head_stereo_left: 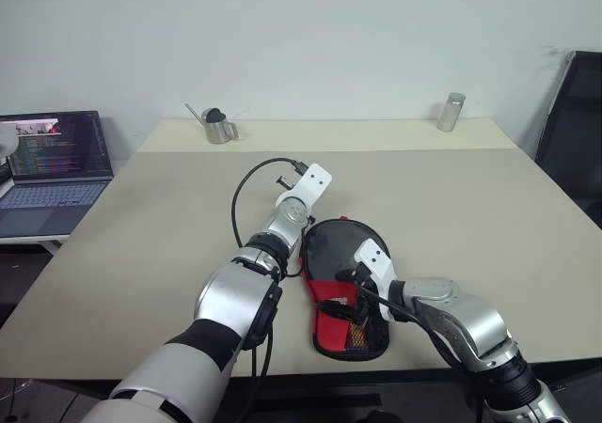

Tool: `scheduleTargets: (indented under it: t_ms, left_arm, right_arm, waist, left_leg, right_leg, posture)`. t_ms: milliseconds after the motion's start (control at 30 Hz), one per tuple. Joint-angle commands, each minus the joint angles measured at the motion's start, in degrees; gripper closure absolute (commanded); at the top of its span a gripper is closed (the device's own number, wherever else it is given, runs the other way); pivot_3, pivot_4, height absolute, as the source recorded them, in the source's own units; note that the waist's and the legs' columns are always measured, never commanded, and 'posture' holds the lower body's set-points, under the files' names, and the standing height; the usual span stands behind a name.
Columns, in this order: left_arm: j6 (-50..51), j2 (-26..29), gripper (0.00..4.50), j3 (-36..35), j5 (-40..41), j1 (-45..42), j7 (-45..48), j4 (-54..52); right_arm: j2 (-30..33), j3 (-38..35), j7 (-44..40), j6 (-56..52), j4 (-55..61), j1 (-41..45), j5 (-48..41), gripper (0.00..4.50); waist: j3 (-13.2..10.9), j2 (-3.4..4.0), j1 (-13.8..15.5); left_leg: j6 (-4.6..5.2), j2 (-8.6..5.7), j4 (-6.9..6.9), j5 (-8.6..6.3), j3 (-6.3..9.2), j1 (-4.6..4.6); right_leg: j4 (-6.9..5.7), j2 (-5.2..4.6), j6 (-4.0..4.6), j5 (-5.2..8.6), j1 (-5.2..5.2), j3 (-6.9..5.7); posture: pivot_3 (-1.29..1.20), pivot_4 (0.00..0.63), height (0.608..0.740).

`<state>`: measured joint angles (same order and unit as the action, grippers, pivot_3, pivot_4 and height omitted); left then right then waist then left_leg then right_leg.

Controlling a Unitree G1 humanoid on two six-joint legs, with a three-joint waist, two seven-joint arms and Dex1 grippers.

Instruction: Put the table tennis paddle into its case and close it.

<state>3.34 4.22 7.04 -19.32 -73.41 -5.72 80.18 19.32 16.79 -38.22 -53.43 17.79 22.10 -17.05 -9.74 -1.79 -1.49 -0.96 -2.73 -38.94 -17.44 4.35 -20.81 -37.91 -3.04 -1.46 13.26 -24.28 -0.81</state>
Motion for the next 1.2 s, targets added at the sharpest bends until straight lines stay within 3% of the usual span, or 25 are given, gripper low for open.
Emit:
scheduleTargets:
  t_ms: [33,500,733,900,1033,1200]
  left_arm:
    - [-2.9,-0.5,4.1,1.2,-2.7,-3.9,-4.3,-1.2]
    - [-10.4,-8.5,4.1,8.4,-10.9,-8.0,-3.1,-0.8]
    - [-14.8,-10.8,4.1,17.2,-18.3,-5.4,3.6,-0.4]
    - [-13.4,-10.4,4.1,20.9,-20.4,-0.7,15.7,0.2]
    - [-9.0,-9.3,2.7,18.3,-17.7,1.4,19.7,0.0]
    - [-8.9,-7.2,0.93,21.7,-20.9,2.7,17.3,-0.3]
  right_arm:
    - [0.4,-0.2,1.1,-2.4,3.1,-1.7,-1.5,0.0]
    - [-1.5,-0.1,5.6,-6.0,8.1,-5.0,-3.7,0.0]
    - [-2.0,0.1,6.0,-5.6,7.8,-5.1,-3.8,0.0]
    - [-1.9,0.5,5.1,-4.0,5.9,-4.7,-3.4,0.0]
    - [-2.1,1.2,4.7,-2.1,3.8,-4.3,-2.9,0.0]
    - [-2.4,2.6,4.2,0.3,1.2,-3.5,-2.5,0.0]
  waist:
    - [0.0,-0.01,0.0]
    - [0.0,-0.05,0.5]
    - [0.0,-0.05,0.5]
    - [0.0,-0.03,0.4]
    - [0.0,-0.02,-0.2]
    - [0.1,-0.06,-0.4]
  left_leg:
    - [0.0,0.0,0.0,0.0,0.0,0.0]
    - [-0.04,-0.03,0.05,0.02,-0.02,-0.04]
    - [0.06,-0.02,0.07,-0.04,-0.04,-0.02]
    - [0.09,-0.02,0.07,-0.05,-0.05,-0.01]
    - [0.15,0.01,0.07,-0.09,-0.08,0.07]
    - [0.19,0.09,0.07,-0.1,-0.14,0.36]
  right_leg:
    - [0.0,0.0,0.0,0.0,0.0,0.0]
    - [0.08,0.0,-0.04,0.02,0.01,-0.08]
    - [0.08,0.01,-0.05,0.03,0.01,-0.12]
    - [0.07,0.03,-0.07,0.04,0.01,-0.12]
    - [0.06,0.06,-0.07,0.04,0.06,-0.1]
    - [0.0,0.12,-0.33,0.2,0.26,-0.03]
  posture:
    - [0.0,0.15,0.74]
    - [0.0,0.15,0.74]
    - [0.0,0.15,0.74]
    - [0.0,0.15,0.74]
    - [0.0,0.15,0.74]
    - [0.0,0.15,0.74]
